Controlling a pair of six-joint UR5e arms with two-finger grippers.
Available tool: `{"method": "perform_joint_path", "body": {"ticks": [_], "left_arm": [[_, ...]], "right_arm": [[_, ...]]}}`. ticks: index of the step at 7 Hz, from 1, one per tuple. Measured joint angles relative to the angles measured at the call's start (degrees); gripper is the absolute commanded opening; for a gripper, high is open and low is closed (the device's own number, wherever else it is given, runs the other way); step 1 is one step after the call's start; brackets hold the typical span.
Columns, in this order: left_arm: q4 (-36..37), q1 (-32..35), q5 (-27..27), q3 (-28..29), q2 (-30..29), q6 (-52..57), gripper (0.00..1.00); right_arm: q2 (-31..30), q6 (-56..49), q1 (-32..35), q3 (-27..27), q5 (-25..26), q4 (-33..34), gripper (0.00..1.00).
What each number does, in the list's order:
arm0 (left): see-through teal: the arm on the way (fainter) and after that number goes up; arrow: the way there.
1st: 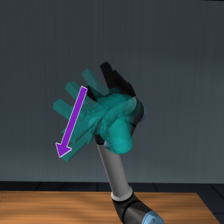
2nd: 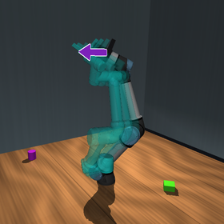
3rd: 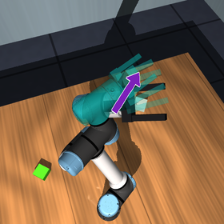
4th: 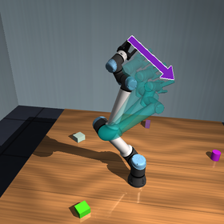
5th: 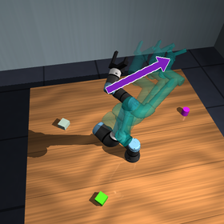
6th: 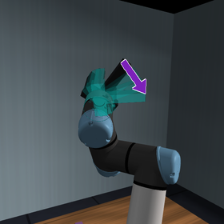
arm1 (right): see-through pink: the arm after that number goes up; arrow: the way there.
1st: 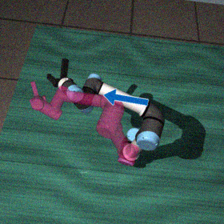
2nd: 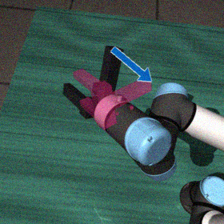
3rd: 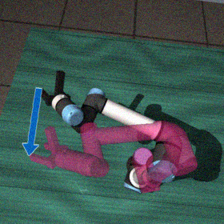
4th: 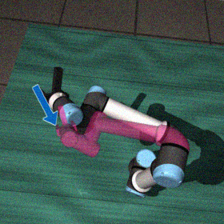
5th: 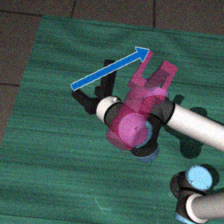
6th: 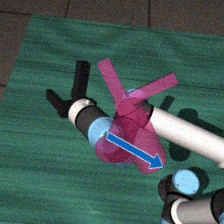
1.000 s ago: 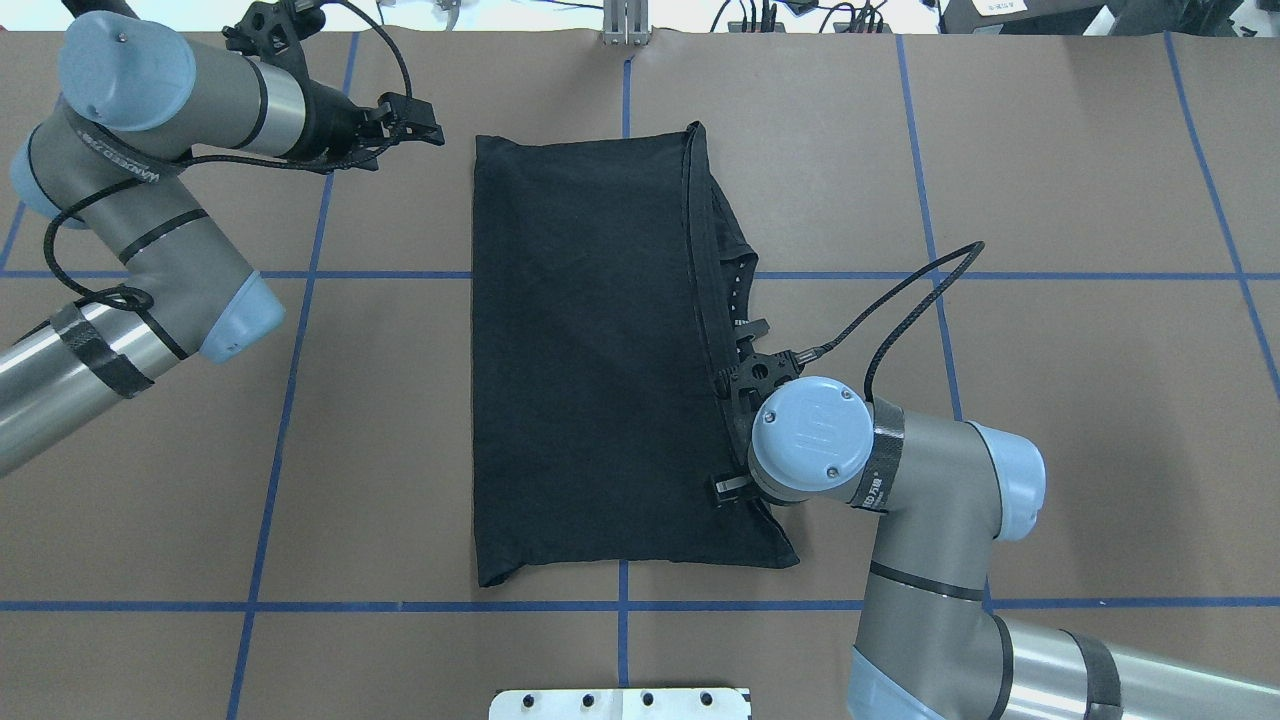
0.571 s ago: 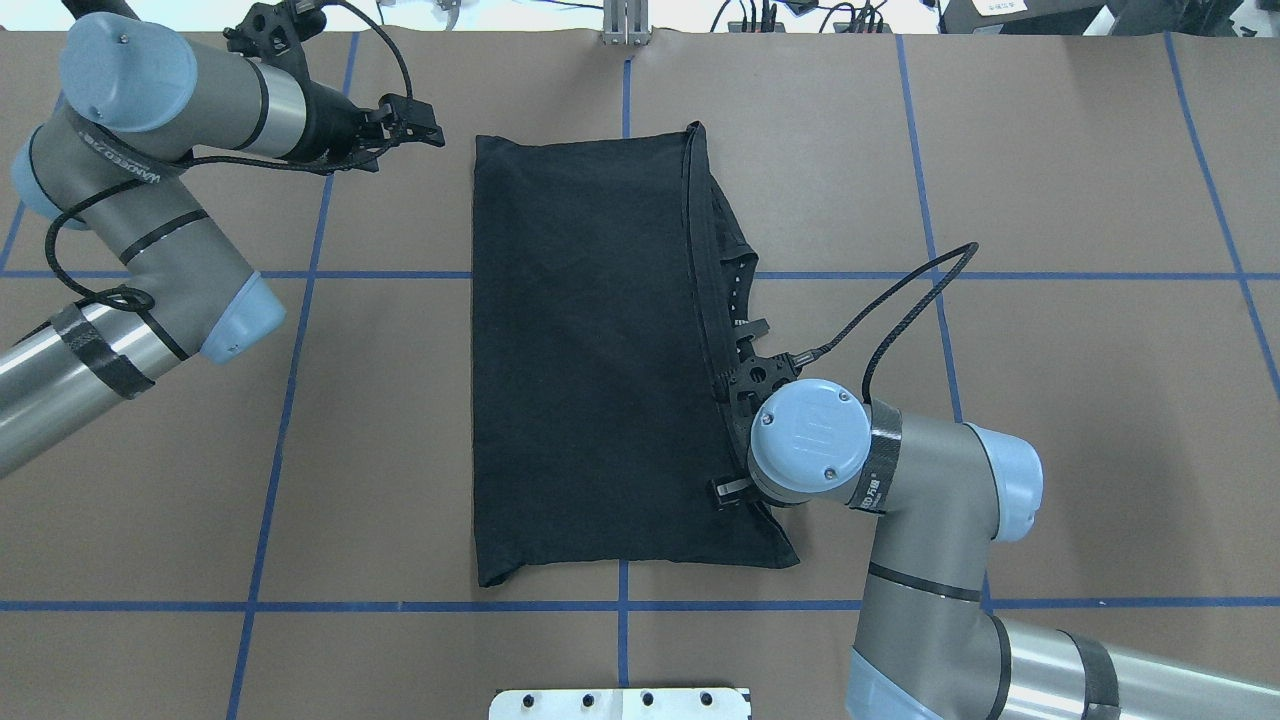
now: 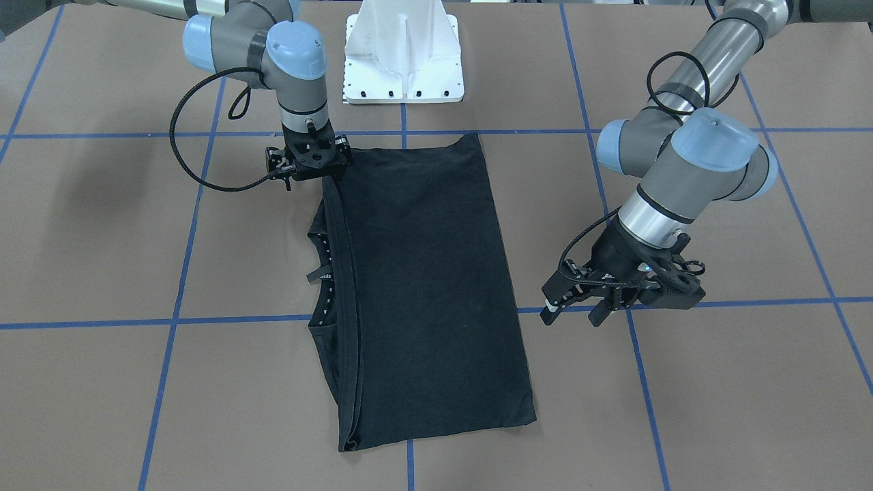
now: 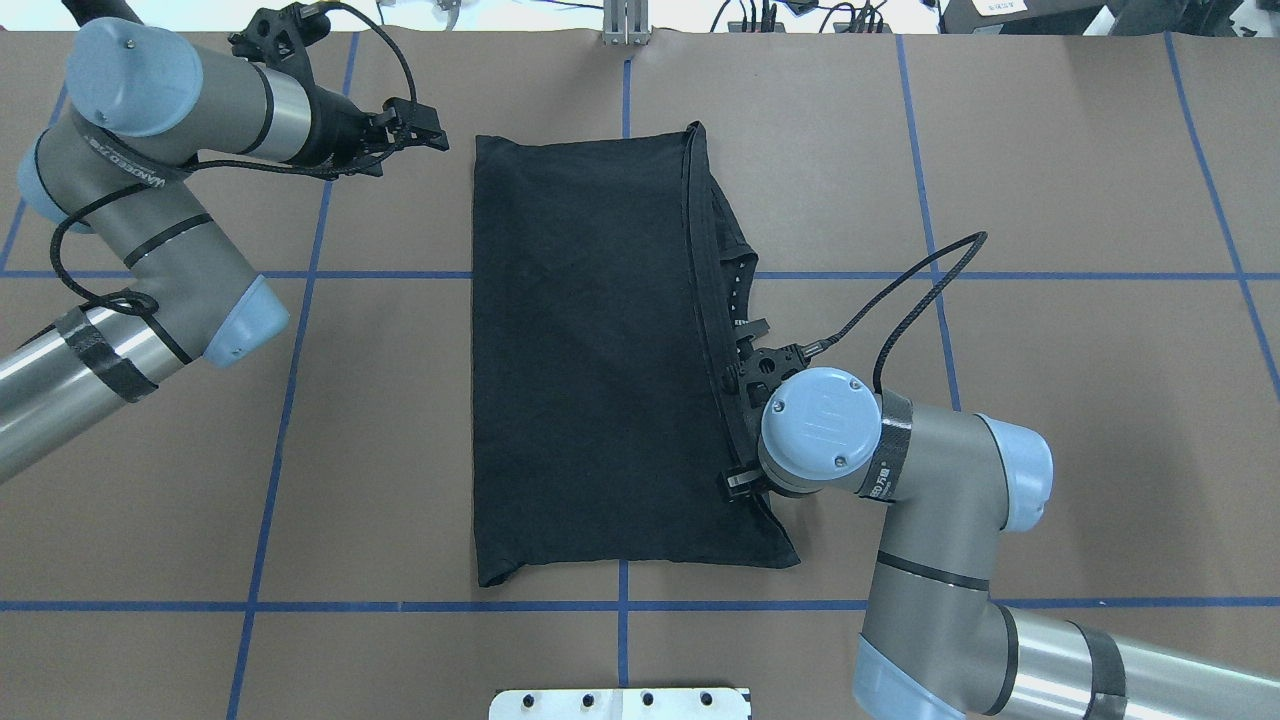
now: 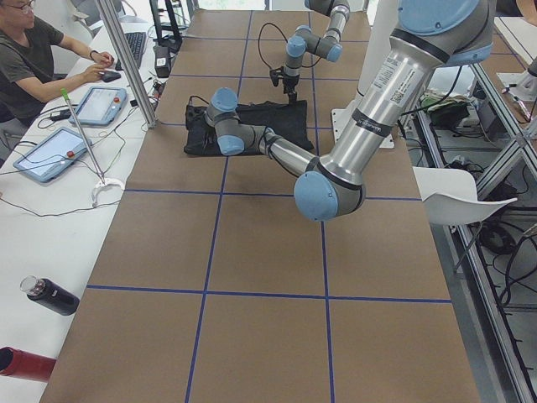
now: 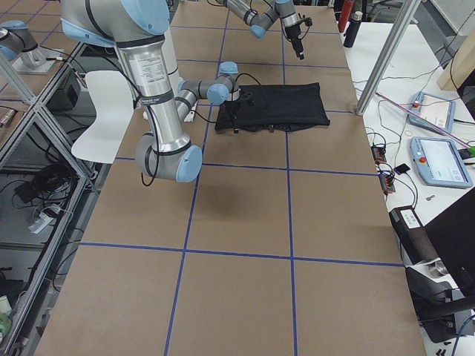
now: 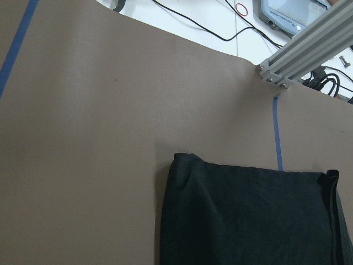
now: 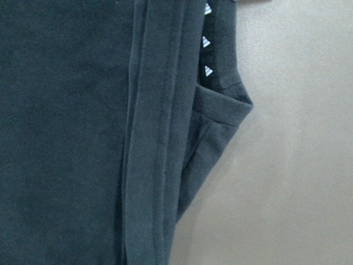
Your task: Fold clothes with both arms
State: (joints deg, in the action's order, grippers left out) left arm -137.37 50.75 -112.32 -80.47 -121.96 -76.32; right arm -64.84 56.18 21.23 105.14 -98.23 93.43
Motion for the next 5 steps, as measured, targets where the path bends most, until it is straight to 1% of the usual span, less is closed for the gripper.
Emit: {"method": "perform_joint_path", "body": {"ticks": [5], "left_arm": [[0.0,-0.4,0.0,0.0,0.0,-0.4,1.00]], "right_arm": [[-2.4,-1.9,1.9,0.4,-0.5,0.0,1.00]]}}
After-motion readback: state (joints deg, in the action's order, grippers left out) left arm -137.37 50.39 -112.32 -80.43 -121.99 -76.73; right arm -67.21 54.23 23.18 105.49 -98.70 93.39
